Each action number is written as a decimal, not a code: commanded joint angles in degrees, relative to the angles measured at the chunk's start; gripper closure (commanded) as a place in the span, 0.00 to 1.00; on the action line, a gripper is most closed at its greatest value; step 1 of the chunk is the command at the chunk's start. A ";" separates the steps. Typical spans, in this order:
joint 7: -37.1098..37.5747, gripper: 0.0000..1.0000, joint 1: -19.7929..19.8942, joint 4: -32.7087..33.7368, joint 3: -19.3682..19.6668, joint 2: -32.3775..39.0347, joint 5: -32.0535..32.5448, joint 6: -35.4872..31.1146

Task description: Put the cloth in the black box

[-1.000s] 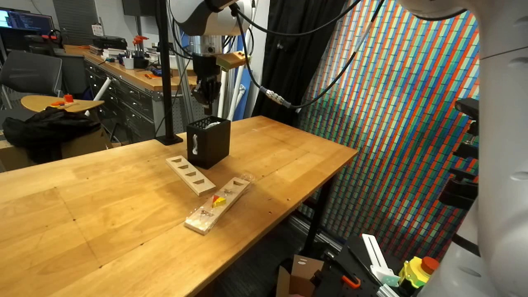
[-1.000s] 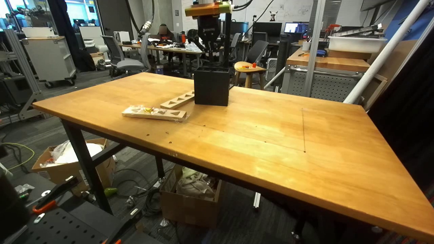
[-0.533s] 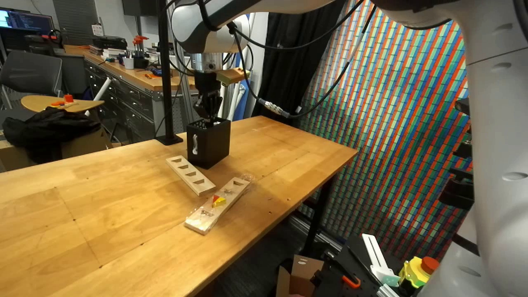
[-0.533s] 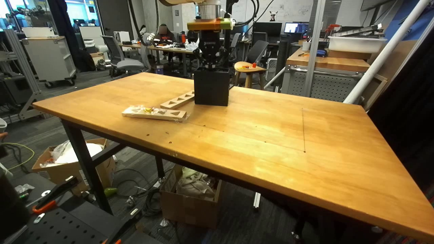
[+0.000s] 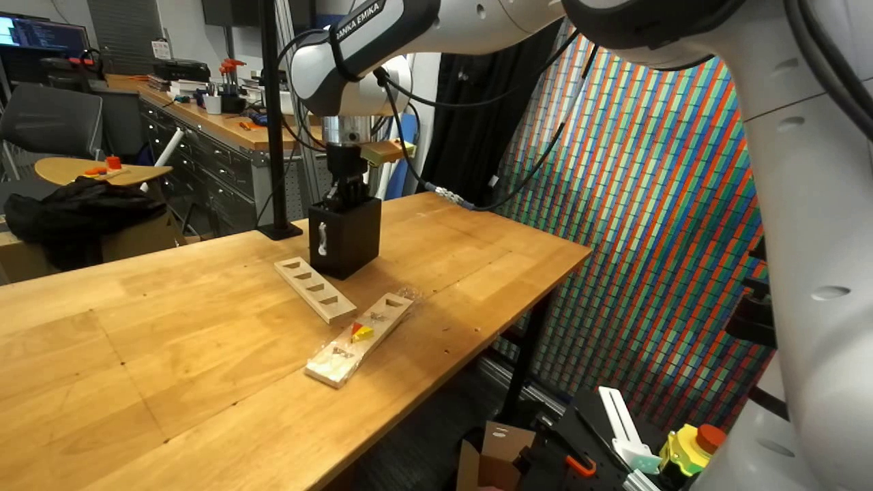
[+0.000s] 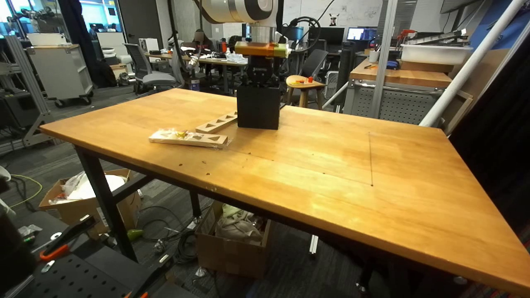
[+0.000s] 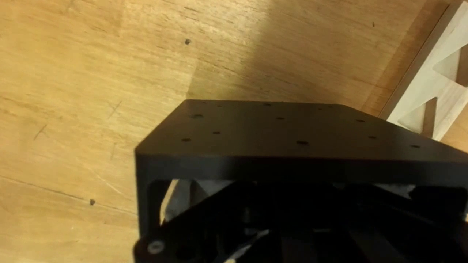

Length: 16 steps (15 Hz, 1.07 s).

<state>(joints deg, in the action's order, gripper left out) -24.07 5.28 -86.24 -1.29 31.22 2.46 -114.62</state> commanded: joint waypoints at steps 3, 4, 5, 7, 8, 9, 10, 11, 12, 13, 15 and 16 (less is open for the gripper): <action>-3.66 0.99 1.95 4.06 -2.07 5.69 -4.41 1.89; -4.09 0.99 2.19 4.15 -2.21 5.92 -5.01 2.54; -4.37 0.99 2.36 4.26 -2.31 5.98 -5.57 3.11; -4.43 0.99 2.68 4.14 -2.35 5.79 -6.30 3.82; -4.22 0.99 2.68 3.72 -2.31 5.08 -6.44 3.97; -3.94 0.99 2.46 2.76 -2.28 3.78 -6.30 3.69; -3.59 0.99 2.12 1.31 -2.26 2.03 -5.97 2.96; -3.39 0.99 1.88 0.22 -2.28 0.63 -5.73 2.45; -3.20 0.99 1.58 -0.50 -2.19 -0.51 -5.24 2.32; -3.32 0.99 1.31 -1.52 -2.14 -2.35 -4.75 1.80; -3.54 0.99 0.62 -2.94 -1.87 -5.66 -3.54 1.14; -3.43 0.99 0.33 -3.46 -1.70 -7.31 -2.97 0.88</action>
<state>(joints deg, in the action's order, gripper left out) -27.35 6.36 -85.13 -3.06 30.93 -2.29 -112.06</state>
